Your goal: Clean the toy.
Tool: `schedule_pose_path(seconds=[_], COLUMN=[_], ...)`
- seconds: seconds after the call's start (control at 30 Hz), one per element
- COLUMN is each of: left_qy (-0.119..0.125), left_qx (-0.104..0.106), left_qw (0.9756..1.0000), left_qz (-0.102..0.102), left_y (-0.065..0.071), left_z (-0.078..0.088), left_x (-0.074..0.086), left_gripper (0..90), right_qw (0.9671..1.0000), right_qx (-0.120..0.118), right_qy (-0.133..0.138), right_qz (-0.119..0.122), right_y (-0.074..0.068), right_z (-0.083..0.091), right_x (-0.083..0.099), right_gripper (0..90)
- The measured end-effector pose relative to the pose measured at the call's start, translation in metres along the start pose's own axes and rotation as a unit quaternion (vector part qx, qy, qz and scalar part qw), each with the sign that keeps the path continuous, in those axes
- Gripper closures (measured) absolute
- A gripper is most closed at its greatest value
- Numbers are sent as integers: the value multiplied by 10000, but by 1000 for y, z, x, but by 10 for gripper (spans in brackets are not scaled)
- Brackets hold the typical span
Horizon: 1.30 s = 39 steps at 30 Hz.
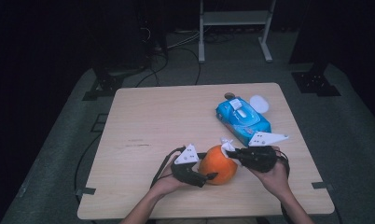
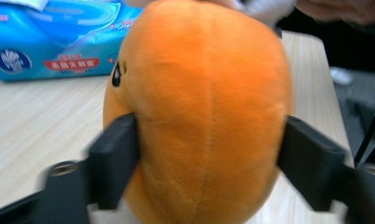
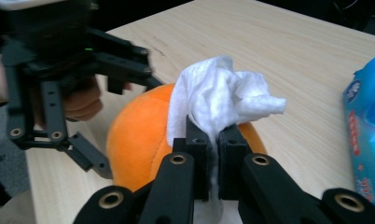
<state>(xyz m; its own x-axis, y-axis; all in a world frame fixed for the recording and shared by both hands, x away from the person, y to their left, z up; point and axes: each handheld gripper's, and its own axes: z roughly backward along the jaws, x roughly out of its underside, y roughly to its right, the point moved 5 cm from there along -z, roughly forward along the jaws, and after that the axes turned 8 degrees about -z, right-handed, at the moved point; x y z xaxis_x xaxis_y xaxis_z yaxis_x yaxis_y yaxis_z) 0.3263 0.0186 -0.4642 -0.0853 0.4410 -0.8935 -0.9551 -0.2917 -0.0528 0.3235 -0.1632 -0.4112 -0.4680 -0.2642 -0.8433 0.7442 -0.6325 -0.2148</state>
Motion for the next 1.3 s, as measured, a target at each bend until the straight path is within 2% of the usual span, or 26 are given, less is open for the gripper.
schedule_pose_path(seconds=[0.13,0.23,0.37,0.43,0.5,0.6,0.7,0.8,0.87,0.9,1.0,1.13,1.23,1.3], left_qy=[-43,-56,-73,-84,-63,-38,-154,-196,-236,-222,-192,-134,-79,-72], left_qx=[-59,-30,-7,-40,-67,-37,-87,-142,-184,-175,-165,-127,-84,-88], left_qw=[9996,9990,9976,9978,9984,9988,9979,9969,9962,9964,9969,9977,9984,9984], left_qz=[-272,-445,-682,-650,-553,-492,-620,-754,-819,-797,-743,-659,-549,-547], left_y=[7,11,16,14,11,12,15,19,21,21,20,17,15,15], left_z=[0,-1,-2,-2,-1,-3,-5,-8,-8,-7,-7,-6,-6,-7], left_x=[0,0,0,-1,-2,-2,-4,-7,-7,-7,-5,-4,-3,-4], left_gripper=[290,323,340,338,338,343,349,350,351,352,355,354,351,348], right_qw=[9998,9994,9997,10000,9999,10000,9999,9984,9965,9956,9965,9975,9985,9989], right_qx=[-159,-156,-53,14,-45,22,-42,-248,-166,-15,207,463,452,396], right_qy=[-36,-34,64,51,43,24,-25,-158,-299,-340,-251,-187,-216,-214], right_qz=[142,306,209,71,-114,-76,147,482,765,872,766,508,241,158], right_y=[-16,-24,-13,-2,7,6,-10,-34,-45,-47,-37,-14,-1,0], right_z=[-2,-4,-1,-1,1,4,2,-7,-13,-15,-12,1,8,9], right_x=[-3,-7,-9,-6,-1,-1,-5,-8,-7,-7,-10,-9,-2,0], right_gripper=[851,851,851,851,851,852,852,851,851,851,851,851,852,852])
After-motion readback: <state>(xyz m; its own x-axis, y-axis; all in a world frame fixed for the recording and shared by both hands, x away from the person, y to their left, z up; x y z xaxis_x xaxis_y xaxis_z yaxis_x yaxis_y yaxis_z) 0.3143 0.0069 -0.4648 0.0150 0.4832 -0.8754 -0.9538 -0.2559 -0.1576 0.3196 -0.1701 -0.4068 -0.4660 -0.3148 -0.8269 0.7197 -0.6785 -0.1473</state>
